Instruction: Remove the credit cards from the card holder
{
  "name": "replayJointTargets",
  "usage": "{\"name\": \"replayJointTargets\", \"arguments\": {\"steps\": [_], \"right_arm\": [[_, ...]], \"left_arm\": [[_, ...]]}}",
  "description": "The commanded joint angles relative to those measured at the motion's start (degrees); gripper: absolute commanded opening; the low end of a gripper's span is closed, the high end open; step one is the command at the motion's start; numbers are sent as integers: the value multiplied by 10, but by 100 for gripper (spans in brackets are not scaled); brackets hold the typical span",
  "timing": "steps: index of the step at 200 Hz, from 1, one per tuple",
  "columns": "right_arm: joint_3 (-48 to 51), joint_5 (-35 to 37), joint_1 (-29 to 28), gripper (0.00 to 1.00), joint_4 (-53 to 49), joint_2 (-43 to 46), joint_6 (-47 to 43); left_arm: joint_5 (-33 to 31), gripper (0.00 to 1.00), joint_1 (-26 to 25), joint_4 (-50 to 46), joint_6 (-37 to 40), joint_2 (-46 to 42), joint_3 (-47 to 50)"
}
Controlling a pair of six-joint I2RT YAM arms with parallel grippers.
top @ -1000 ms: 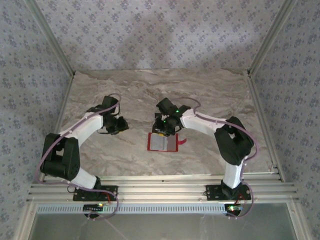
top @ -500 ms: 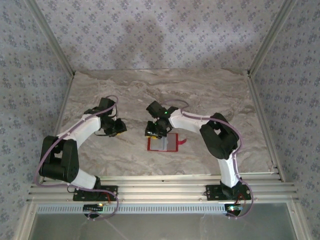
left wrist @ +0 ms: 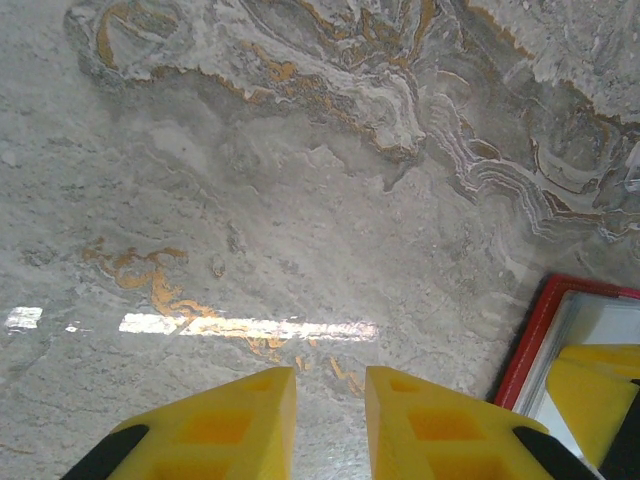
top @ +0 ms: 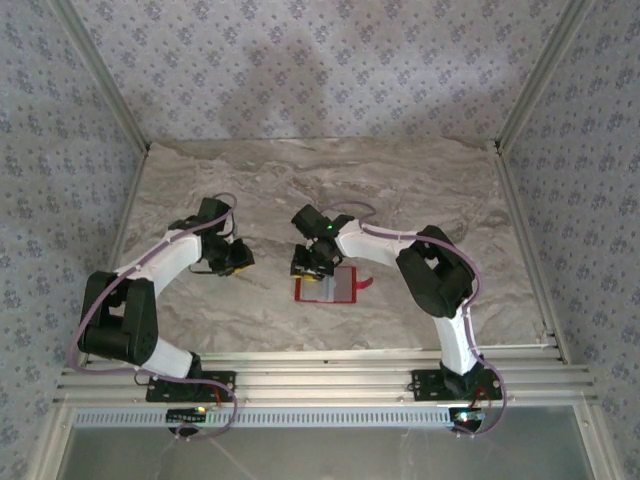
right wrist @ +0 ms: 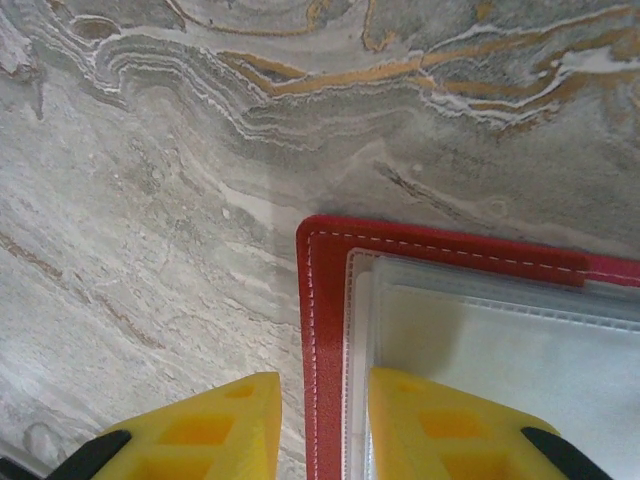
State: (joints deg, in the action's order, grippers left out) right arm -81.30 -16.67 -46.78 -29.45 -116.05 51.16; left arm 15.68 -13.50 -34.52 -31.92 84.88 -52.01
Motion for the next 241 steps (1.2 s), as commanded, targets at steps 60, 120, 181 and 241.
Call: {"name": "replayJointTargets", "arguments": {"steps": [60, 120, 181, 241], "right_arm": [[4, 70, -10, 31, -77, 18, -28], [7, 96, -12, 31, -103, 35, -46], [24, 75, -19, 32, -85, 69, -50], [42, 59, -18, 32, -81, 54, -53]], "left_arm": [[10, 26, 3, -2, 4, -8, 1], [10, 26, 3, -3, 3, -7, 0], [12, 26, 2, 0, 1, -7, 2], [39, 25, -51, 25, -18, 22, -6]]}}
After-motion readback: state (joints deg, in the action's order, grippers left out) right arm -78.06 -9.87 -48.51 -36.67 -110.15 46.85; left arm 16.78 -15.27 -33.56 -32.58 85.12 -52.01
